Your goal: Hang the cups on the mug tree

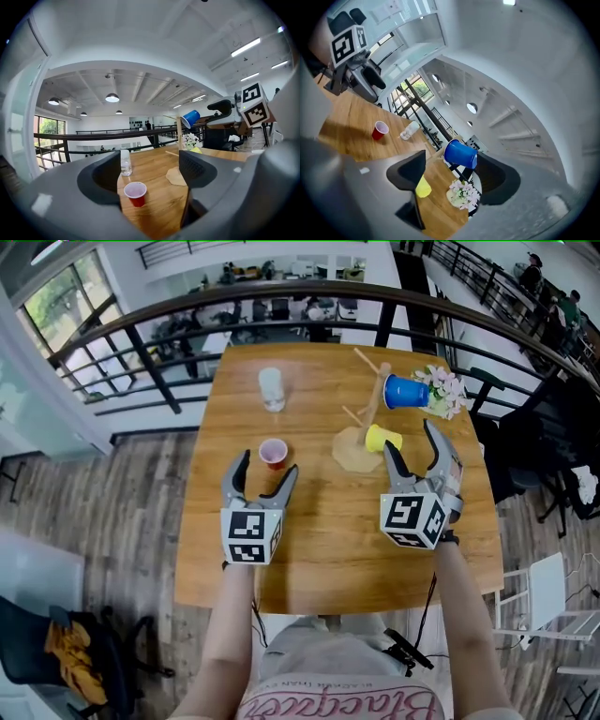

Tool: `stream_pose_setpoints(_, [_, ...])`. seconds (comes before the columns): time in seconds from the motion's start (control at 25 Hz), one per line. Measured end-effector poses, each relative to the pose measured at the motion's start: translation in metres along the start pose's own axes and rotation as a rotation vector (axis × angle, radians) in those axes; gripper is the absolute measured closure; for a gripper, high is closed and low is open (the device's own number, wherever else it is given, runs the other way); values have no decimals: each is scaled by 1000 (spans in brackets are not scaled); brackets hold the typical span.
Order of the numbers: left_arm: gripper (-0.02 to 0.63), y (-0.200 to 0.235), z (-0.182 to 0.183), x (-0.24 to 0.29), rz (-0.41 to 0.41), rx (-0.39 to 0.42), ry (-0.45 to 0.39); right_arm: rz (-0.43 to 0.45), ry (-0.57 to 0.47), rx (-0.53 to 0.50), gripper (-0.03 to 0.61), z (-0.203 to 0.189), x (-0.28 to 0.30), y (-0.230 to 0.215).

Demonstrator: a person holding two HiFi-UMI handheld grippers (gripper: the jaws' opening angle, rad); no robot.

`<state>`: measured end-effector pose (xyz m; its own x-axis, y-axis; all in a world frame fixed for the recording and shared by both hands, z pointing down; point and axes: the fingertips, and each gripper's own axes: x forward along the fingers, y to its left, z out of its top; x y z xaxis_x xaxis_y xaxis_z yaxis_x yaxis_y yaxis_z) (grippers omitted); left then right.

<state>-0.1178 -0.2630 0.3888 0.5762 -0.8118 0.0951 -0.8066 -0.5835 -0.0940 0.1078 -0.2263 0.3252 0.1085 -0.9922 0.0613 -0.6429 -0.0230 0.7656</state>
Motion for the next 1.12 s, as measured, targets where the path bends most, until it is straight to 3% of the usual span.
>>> stream_pose_setpoints(0.44, [221,20,-52,23,17,-40,92,66,101,238,327,-44,-14,52])
stream_pose_setpoints(1.12, [236,37,-154,81,-3,-51,315,159,248,463,390,-94,-3,110])
